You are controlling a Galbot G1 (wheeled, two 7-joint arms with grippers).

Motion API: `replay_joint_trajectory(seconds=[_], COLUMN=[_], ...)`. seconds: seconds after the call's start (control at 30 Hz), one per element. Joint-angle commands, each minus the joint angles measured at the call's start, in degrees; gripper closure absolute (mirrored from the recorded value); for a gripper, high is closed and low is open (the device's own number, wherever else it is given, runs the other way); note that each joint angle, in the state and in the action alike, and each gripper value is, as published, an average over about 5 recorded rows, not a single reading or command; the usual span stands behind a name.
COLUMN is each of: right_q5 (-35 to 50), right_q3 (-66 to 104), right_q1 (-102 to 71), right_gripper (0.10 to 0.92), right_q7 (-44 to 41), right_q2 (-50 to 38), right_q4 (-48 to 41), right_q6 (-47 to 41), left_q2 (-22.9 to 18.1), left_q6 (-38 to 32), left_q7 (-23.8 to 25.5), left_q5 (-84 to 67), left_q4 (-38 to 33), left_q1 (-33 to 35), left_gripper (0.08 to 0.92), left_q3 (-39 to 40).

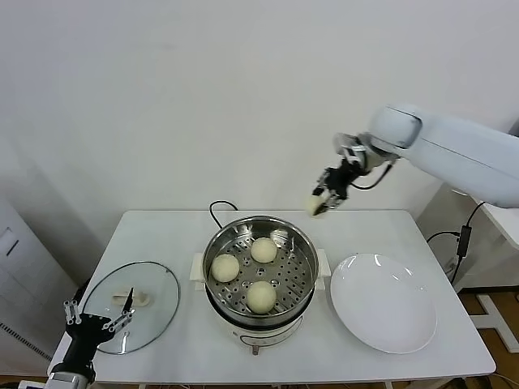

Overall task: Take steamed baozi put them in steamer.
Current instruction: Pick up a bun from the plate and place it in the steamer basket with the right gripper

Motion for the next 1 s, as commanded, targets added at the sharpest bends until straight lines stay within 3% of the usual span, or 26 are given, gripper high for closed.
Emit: replay_joint_trajectory(seconds=[0.03, 0.87, 1.0], right_q5=[9.88, 0.45, 0.57], right_q3=[-4.39, -5.55, -5.35], right_q1=[-2.40, -9.71, -9.44], right_gripper=[0.618, 0.617, 0.575], right_q7=[9.48, 15.66, 15.73], right_q2=[5.45, 1.72, 1.58], right_q4=[13.11, 12.50, 12.07], right_q6=[-11.12, -12.90, -12.76], left_q2=[-0.05, -0.05, 0.00], left_q6=[-0.09, -1.27, -1.16], left_q7=[0.01, 0.04, 0.04], left_q5=[-0.17, -1.87, -1.82], left_q4=[-0.17, 0.47, 0.40], left_q1=[-0.07, 0.61, 0.47], left_gripper=[0.177, 0.177, 0.177], left_q3=[0.01, -1.25, -1.19])
